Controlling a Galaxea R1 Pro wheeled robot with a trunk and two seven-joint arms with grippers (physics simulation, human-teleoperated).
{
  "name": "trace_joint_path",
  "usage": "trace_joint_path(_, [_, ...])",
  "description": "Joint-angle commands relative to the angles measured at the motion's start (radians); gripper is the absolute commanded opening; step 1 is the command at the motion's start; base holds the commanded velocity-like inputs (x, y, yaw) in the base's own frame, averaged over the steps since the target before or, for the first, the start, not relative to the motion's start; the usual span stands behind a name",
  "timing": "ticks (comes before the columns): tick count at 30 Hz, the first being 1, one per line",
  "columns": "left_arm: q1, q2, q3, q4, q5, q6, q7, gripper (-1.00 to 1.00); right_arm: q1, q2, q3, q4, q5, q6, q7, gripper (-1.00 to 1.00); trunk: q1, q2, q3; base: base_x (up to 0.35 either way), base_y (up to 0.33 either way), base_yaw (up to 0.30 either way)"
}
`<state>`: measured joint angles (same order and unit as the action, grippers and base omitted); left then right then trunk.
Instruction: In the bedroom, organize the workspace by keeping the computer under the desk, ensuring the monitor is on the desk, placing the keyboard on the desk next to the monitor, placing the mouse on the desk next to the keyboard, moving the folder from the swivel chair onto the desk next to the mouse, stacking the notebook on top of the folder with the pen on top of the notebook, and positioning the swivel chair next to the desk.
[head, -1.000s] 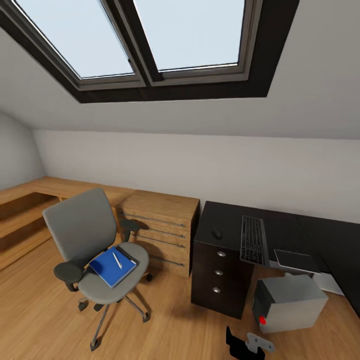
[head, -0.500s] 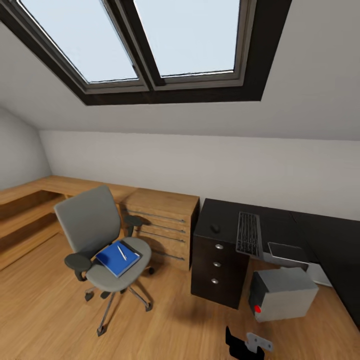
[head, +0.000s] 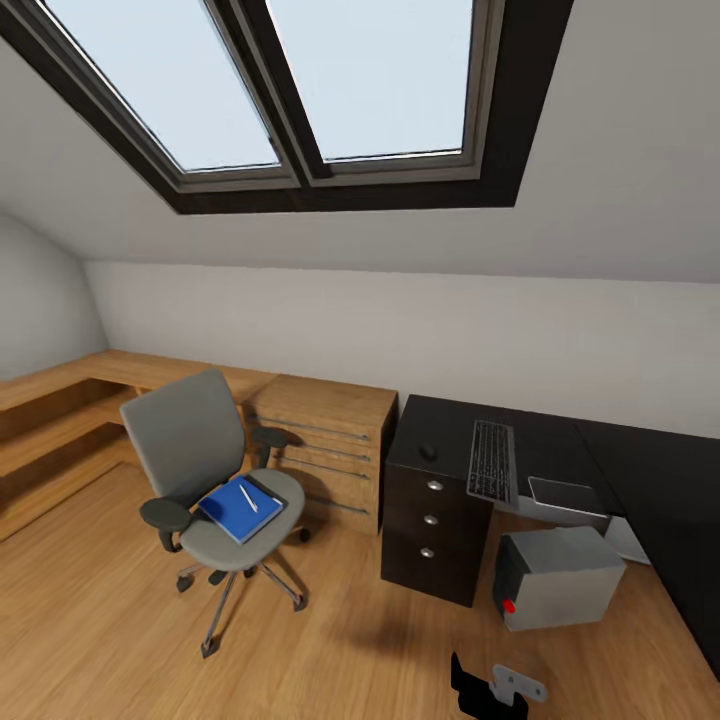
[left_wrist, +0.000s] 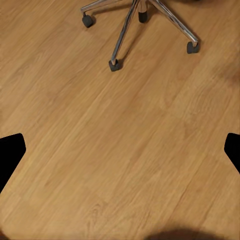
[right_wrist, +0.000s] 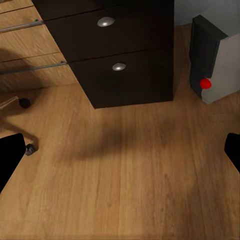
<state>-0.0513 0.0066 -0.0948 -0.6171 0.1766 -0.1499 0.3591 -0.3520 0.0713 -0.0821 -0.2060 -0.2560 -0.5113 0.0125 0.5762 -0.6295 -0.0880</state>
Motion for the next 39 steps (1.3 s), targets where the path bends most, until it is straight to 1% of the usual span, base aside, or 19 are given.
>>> trace_joint_path(1, [-0.001, 0.001, -0.007, 0.000, 0.011, -0.005, 0.006, 1.00, -0.001, 0.001, -0.008, 0.000, 0.004, -0.003, 0.001, 1.00, 0.000, -0.002, -0.002, -0.003, 0.000, 0.000])
trace_joint_path(7, [-0.001, 0.001, -0.005, 0.000, 0.010, -0.006, 0.004, 1.00, -0.001, 0.001, -0.008, 0.000, 0.007, -0.003, 0.001, 1.00, 0.000, -0.002, -0.002, -0.001, 0.000, 0.031])
trace_joint_path(13, [-0.001, 0.002, -0.005, 0.004, 0.011, -0.005, 0.000, 1.00, -0.001, 0.001, -0.008, 0.000, 0.024, -0.003, 0.001, 1.00, 0.000, -0.002, -0.002, 0.000, 0.000, 0.168])
trace_joint_path(23, [-0.001, 0.002, -0.005, 0.005, 0.011, -0.005, -0.002, 1.00, -0.001, 0.001, -0.008, 0.000, 0.027, -0.003, 0.001, 1.00, 0.000, -0.002, -0.002, -0.054, 0.000, 0.047])
trace_joint_path(28, [-0.001, 0.003, -0.005, 0.005, 0.010, -0.006, -0.002, 1.00, -0.001, -0.001, -0.008, -0.001, 0.027, -0.003, 0.001, 1.00, 0.000, -0.002, -0.002, -0.157, 0.000, 0.001])
trace_joint_path(33, [-0.001, 0.002, -0.005, 0.005, 0.009, -0.007, -0.002, 1.00, -0.001, -0.001, -0.008, -0.001, 0.027, -0.003, 0.001, 1.00, 0.000, -0.002, -0.002, -0.280, 0.000, -0.007])
trace_joint_path(39, [-0.001, 0.001, -0.005, 0.005, 0.009, -0.007, -0.002, 1.00, -0.001, -0.001, -0.007, -0.001, 0.027, -0.003, 0.001, 1.00, 0.000, -0.002, -0.002, -0.275, 0.000, -0.173])
